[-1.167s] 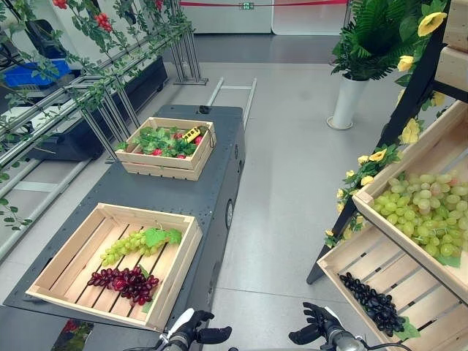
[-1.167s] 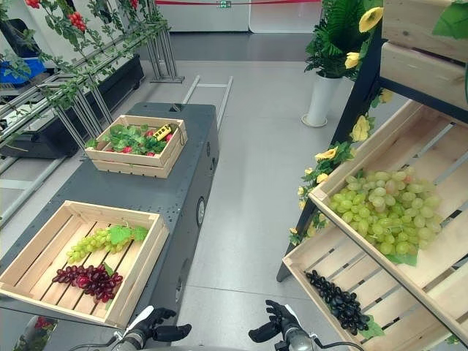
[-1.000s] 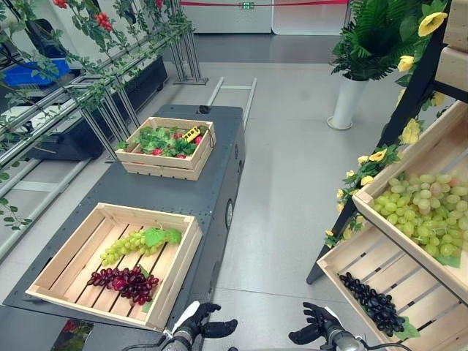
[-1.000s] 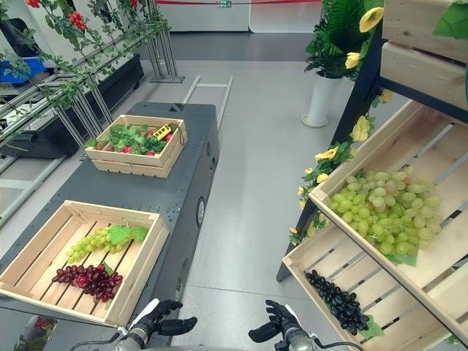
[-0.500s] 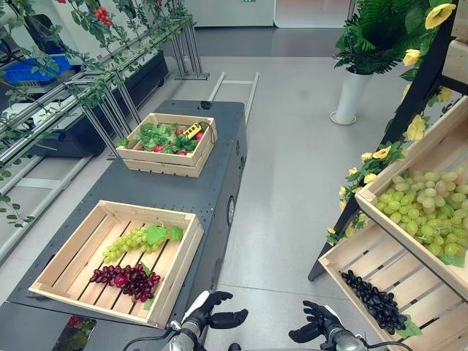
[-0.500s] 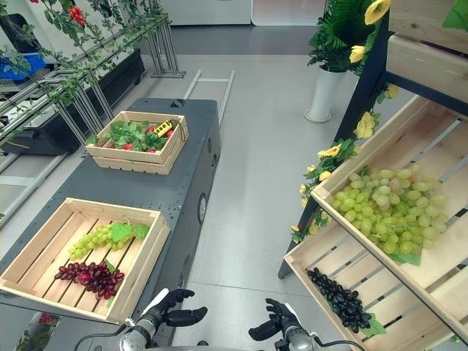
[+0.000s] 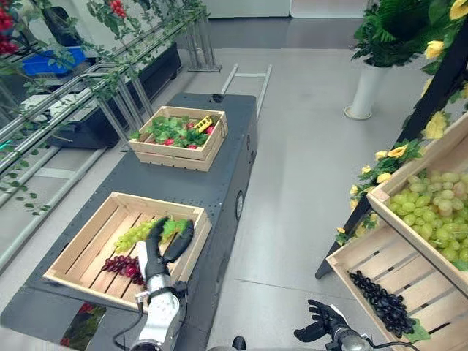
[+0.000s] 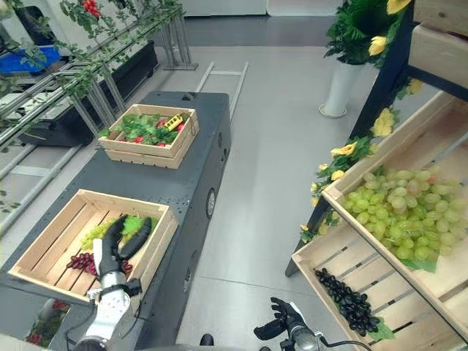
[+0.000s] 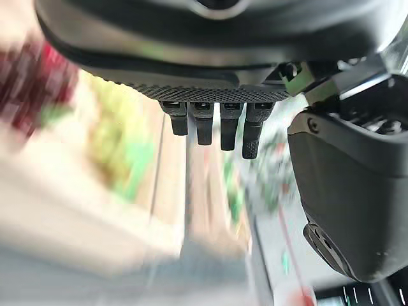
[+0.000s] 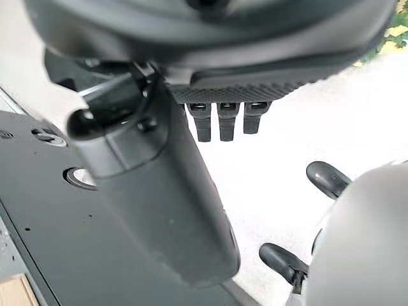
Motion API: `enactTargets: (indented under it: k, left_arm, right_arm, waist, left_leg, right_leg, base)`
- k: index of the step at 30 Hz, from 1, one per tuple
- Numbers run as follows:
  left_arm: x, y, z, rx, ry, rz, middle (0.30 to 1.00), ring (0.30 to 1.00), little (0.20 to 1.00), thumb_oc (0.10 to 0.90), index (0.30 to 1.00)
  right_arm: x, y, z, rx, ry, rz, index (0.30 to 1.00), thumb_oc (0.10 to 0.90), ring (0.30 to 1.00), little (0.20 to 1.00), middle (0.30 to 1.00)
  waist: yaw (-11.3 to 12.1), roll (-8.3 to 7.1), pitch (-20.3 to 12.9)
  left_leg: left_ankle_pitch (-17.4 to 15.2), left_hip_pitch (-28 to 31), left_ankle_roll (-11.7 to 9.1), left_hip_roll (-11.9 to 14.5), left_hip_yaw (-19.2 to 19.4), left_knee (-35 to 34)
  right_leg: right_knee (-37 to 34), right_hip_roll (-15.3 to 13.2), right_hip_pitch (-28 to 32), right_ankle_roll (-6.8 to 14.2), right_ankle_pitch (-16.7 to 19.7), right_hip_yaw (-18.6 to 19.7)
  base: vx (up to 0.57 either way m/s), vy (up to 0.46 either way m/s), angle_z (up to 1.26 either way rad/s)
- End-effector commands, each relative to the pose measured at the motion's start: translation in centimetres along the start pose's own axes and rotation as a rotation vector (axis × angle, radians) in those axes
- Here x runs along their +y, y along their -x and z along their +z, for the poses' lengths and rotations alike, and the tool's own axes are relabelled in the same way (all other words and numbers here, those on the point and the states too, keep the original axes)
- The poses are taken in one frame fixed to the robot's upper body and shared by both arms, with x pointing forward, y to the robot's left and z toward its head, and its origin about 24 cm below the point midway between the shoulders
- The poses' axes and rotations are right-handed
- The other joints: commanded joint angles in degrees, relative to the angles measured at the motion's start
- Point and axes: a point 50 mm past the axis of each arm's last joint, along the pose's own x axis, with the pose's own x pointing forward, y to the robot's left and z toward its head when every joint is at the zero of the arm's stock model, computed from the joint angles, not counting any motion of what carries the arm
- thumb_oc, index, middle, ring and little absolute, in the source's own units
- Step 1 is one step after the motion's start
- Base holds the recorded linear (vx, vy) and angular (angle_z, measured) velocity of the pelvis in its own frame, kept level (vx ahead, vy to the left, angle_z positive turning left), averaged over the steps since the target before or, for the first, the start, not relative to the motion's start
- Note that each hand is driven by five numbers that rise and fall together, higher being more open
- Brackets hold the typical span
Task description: Pick up the fruits from the basket on one side to the basket on the other side
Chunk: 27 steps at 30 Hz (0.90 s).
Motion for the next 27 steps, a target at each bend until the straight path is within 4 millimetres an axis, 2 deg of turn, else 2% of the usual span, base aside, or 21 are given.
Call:
enactTargets:
  k: [1,2,3,4,6,9,12,13,15,17,19,20,21,22,25,27]
  left_arm:
    - [1.3,-4.7,6.8,-0.271,0.063,0.151,0.9,0.9,0.9,0.8,0.9]
    - [2.3,-5.6,7.4,-0.276,0.005,0.194,0.9,0.9,0.9,0.8,0.9]
    - [2.4,-5.8,7.6,-0.276,-0.005,0.201,0.9,0.9,0.9,0.8,0.9]
    - [2.9,-6.8,8.3,-0.286,-0.064,0.217,0.9,0.9,0.9,0.8,0.9]
    - [3.1,-7.8,9.1,-0.29,-0.137,0.217,0.9,0.9,0.9,0.8,0.9]
    - [4.0,-8.9,9.3,-0.281,-0.241,0.222,0.9,0.9,0.9,0.8,0.9]
    - [7.0,-10.0,8.7,-0.248,-0.488,0.23,0.9,0.9,0.9,0.8,0.9]
    - [7.1,-10.0,8.7,-0.244,-0.501,0.226,0.9,0.9,0.9,0.8,0.9]
    - [8.3,-10.5,8.6,-0.242,-0.684,0.198,0.9,0.9,0.9,0.8,0.9]
    - [8.5,-10.5,8.7,-0.254,-0.718,0.19,0.9,0.9,0.9,0.8,0.9]
    - [8.8,-10.8,9.5,-0.321,-0.864,0.149,0.9,0.9,0.9,0.8,0.9]
    - [9.0,-11.1,10.1,-0.358,-0.945,0.127,0.9,0.9,0.9,0.8,0.9]
    - [9.1,-11.1,10.4,-0.393,-1.02,0.111,0.9,0.9,0.9,0.8,0.9]
    - [9.2,-11.3,10.7,-0.422,-1.093,0.097,0.9,0.9,0.9,0.8,0.9]
    - [9.5,-12.3,11.8,-0.44,-1.264,0.06,0.9,0.9,0.9,0.8,0.9]
    - [9.8,-13.1,12.9,-0.428,-1.307,0.082,0.9,0.9,0.9,0.8,0.9]
  right_arm:
    - [-0.6,-0.5,2.7,-0.113,-0.015,-0.018,0.9,0.8,0.9,0.9,0.9]
    - [-0.7,-0.4,2.3,-0.107,0.011,-0.014,0.9,0.8,0.9,0.9,0.9]
    - [-0.7,-0.4,2.3,-0.106,0.014,-0.014,0.9,0.8,0.9,0.9,0.9]
    - [-1.0,-0.2,2.0,-0.107,0.018,-0.026,0.9,0.8,0.9,0.9,0.9]
    - [-1.7,-0.1,1.8,-0.104,0.012,-0.051,0.9,0.8,0.9,0.9,0.9]
    - [-2.6,0.0,1.6,-0.094,0.0,-0.085,0.9,0.8,0.9,0.9,0.9]
    - [-3.8,0.3,0.8,-0.07,-0.001,-0.1,0.9,0.8,0.9,0.9,0.9]
    - [-3.8,0.3,0.7,-0.07,-0.001,-0.099,0.9,0.8,0.9,0.9,0.9]
    - [-3.8,0.4,0.6,-0.081,0.005,-0.072,0.9,0.8,0.9,0.9,0.9]
    - [-3.7,0.4,0.7,-0.089,0.004,-0.064,0.9,0.8,0.9,0.9,0.9]
    - [-3.3,0.4,1.3,-0.13,0.01,-0.043,0.9,0.8,0.9,0.9,0.9]
    - [-2.8,0.3,2.0,-0.167,-0.006,-0.026,0.9,0.8,0.9,0.9,0.9]
    - [-2.5,0.2,2.6,-0.199,-0.007,-0.016,0.9,0.8,0.9,0.9,0.9]
    - [-2.3,0.2,3.1,-0.224,-0.008,-0.012,0.9,0.8,0.9,0.9,0.9]
    - [-3.0,0.0,5.0,-0.282,-0.042,-0.026,0.9,0.8,0.9,0.9,0.9]
    - [-3.9,-0.4,6.7,-0.31,-0.007,-0.03,0.9,0.8,0.9,0.9,0.9]
  waist:
    - [1.55,-1.53,0.74]
    - [1.34,-1.03,0.63]
    - [1.22,-0.97,0.61]
    - [0.29,-0.75,0.8]
    - [-0.57,-0.83,1.38]
    - [-1.01,-0.73,1.88]
    - [-1.61,-0.52,1.52]
    - [-1.61,-0.52,1.51]
    - [-1.91,-0.54,0.98]
    - [-1.85,-0.63,1.02]
    - [-1.62,-1.01,1.19]
    - [-1.58,-1.35,1.74]
    - [-1.84,-1.67,2.57]
    - [-2.27,-1.94,3.4]
    - [-3.38,-1.74,5.49]
    - [-3.89,-1.38,7.06]
  left_leg:
    - [-5.98,0.67,0.23,-3.5,1.82,0.17]
    - [-5.62,0.04,-0.32,-3.44,2.24,0.17]
    - [-5.58,-0.02,-0.48,-3.29,2.83,0.17]
    - [-5.07,0.12,-1.41,-2.16,7.95,0.17]
    - [-5.38,-0.46,-2.22,-1.55,10.75,1.78]
    - [-5.27,-1.53,-2.26,-1.36,11.33,2.93]
    - [-6.28,-0.51,-1.57,-1.28,12.4,3.28]
    - [-6.3,-0.44,-1.54,-1.29,12.45,3.24]
    - [-7.03,0.79,-0.76,-1.79,12.81,2.71]
    - [-7.27,0.92,-0.48,-2.0,12.74,2.75]
    - [-7.82,0.88,0.32,-2.31,13.03,2.78]
    - [-8.03,0.58,1.39,-2.67,12.99,2.8]
    - [-8.11,0.28,2.19,-2.99,12.73,2.93]
    - [-8.12,-0.02,2.65,-3.08,12.28,3.25]
    - [-8.0,-2.65,2.2,-1.79,11.86,6.33]
    - [-9.39,-5.38,2.38,-1.45,12.56,10.03]
  right_leg:
    - [5.65,-1.49,-0.65,-2.33,-6.81,1.84]
    - [5.15,-1.41,-0.72,-2.41,-6.81,1.76]
    - [5.06,-1.42,-0.74,-2.41,-6.83,1.6]
    - [5.17,-1.77,-0.92,-2.42,-7.09,0.11]
    - [6.85,-2.56,-1.26,-2.26,-7.98,-0.61]
    - [8.4,-3.32,-1.62,-2.21,-8.34,-1.21]
    - [9.27,-3.93,-0.99,-1.8,-9.04,-1.65]
    - [9.25,-3.94,-0.95,-1.78,-9.05,-1.66]
    - [8.98,-3.93,-0.62,-1.12,-8.94,-1.42]
    - [9.13,-3.92,-0.71,-0.96,-8.93,-1.29]
    - [11.52,-3.92,-1.67,-0.56,-9.86,-1.11]
    - [18.6,-4.35,-4.65,0.3,-10.73,-0.54]
    - [25.85,-5.19,-8.65,2.04,-9.62,0.77]
    - [29.36,-5.74,-11.35,3.27,-8.26,2.48]
    - [20.1,-5.78,-12.92,3.07,-5.13,5.81]
    - [17.34,-5.61,-13.5,2.02,-5.86,7.2]
  base:
    - [0.0,0.075,0.28]
    - [0.0,0.073,0.19]
    - [-0.02,0.117,0.22]
    - [-0.01,0.105,0.25]
    - [-0.02,0.117,0.43]
    - [0.01,0.14,0.75]
    - [0.13,0.199,0.32]
    - [0.18,0.182,0.18]
    - [0.2,0.209,0.06]
    - [0.11,0.128,0.04]
    - [0.09,0.133,0.0]
    - [0.02,0.087,-0.07]
    - [-0.02,0.058,-0.21]
    - [-0.05,-0.03,-0.21]
    - [-0.12,-0.094,-0.05]
    - [-0.15,-0.078,0.19]
